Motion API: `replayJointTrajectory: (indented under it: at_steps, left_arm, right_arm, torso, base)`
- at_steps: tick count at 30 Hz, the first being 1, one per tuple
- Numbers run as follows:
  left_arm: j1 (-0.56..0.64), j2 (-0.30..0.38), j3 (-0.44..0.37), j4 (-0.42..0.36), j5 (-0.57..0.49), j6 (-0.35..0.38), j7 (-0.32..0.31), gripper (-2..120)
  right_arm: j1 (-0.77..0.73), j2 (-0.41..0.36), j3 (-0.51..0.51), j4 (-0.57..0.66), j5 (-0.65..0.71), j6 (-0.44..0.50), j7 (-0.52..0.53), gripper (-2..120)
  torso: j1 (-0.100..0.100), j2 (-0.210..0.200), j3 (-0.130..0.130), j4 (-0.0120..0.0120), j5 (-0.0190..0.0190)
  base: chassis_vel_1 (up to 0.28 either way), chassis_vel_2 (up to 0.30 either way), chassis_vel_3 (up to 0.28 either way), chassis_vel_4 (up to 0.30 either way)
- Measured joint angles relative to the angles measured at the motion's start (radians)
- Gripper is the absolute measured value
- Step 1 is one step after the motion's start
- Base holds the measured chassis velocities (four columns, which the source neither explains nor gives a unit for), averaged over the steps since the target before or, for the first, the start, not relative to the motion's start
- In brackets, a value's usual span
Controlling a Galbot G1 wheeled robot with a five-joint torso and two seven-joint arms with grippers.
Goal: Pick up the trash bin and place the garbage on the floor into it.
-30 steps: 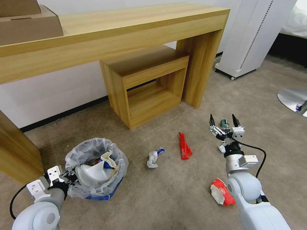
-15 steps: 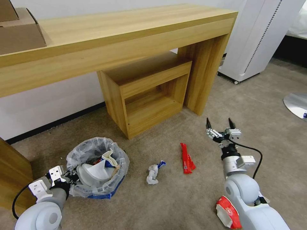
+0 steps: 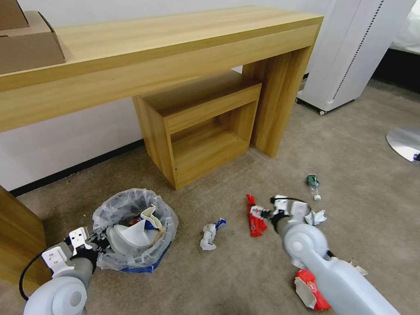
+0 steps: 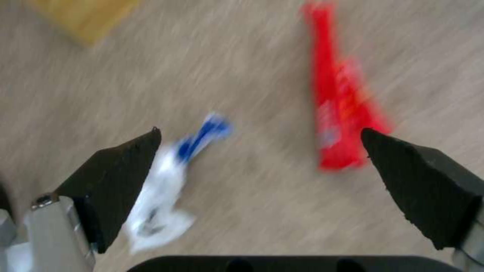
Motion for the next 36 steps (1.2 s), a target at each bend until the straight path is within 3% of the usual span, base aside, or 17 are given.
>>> replayJointTrajectory:
  at_steps: [5, 16, 29, 36]
  left_arm:
    - [-0.008, -0.018, 0.003, 0.016, 0.014, -0.007, 0.004, 0]
    - [-0.005, -0.048, 0.000, 0.018, 0.032, -0.017, 0.011, 0]
    - [-0.010, -0.061, -0.002, 0.017, 0.038, -0.025, 0.011, 0]
    - [-0.012, -0.064, 0.005, 0.017, 0.040, -0.028, 0.012, 0]
  right_arm:
    - [0.082, 0.080, -0.142, -0.128, 0.032, -0.020, 0.016, 100]
    - [0.233, 0.262, -0.294, -0.389, -0.048, -0.010, -0.054, 100]
    - [0.247, 0.325, -0.327, -0.546, -0.147, 0.022, -0.073, 99]
    - [0.252, 0.355, -0.340, -0.606, -0.178, 0.040, -0.091, 92]
  torso:
    - [0.000, 0.000, 0.000, 0.0000, -0.0001]
    - [0.000, 0.000, 0.000, 0.0000, -0.0002]
    - [0.000, 0.000, 0.000, -0.0001, 0.0000]
    - [0.000, 0.000, 0.000, -0.0001, 0.0001]
  base:
    - [0.000, 0.000, 0.000, 0.000]
    - [0.000, 0.000, 0.000, 0.000]
    - [0.000, 0.000, 0.000, 0.000]
    - [0.000, 0.000, 0.000, 0.000]
